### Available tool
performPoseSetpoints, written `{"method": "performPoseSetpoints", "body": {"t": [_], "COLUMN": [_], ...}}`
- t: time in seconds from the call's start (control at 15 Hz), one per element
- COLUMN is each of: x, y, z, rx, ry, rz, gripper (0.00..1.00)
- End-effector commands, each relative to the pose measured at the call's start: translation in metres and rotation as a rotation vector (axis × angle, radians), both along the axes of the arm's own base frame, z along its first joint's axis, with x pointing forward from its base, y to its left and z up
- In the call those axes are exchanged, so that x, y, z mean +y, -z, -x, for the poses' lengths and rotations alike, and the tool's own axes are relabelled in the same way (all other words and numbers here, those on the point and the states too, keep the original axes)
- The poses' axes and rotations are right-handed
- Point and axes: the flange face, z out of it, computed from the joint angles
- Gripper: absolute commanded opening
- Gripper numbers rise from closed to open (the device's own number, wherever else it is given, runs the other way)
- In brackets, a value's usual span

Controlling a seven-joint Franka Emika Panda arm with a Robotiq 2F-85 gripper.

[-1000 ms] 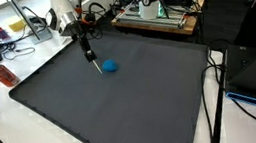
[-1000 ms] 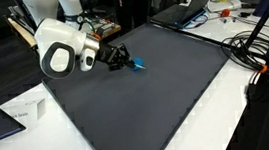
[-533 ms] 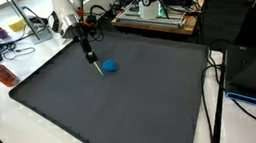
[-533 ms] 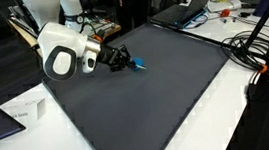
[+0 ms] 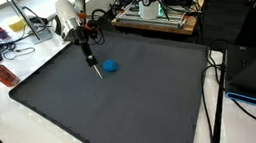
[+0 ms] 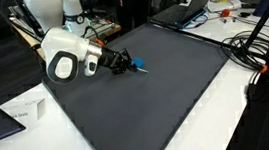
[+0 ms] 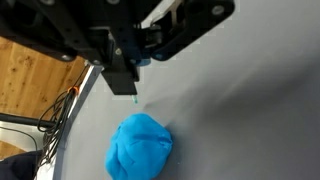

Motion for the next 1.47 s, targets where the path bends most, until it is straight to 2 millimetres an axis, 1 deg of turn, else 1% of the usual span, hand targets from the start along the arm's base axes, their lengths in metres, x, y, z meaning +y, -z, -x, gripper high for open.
{"method": "performPoseSetpoints", "body": {"t": [0.0, 0.33, 0.67, 0.93, 1.13, 1.4], "x": [-0.002, 0.001, 0.014, 0.027, 0.032, 0.037], "y": [0.007, 0.010, 0.003, -0.010, -0.023, -0.047], "z": [-0.001, 0.000, -0.007, -0.013, -0.014, -0.013], "rx": [-0.023, -0.026, -0.031, -0.025, -0.026, -0.043], "ry": [0.000, -0.010, -0.018, -0.028, -0.039, -0.059], "rz": [-0.025, -0.032, 0.001, 0.058, 0.105, 0.143], "gripper": [0.03, 0.03, 0.03, 0.03, 0.03, 0.03]}}
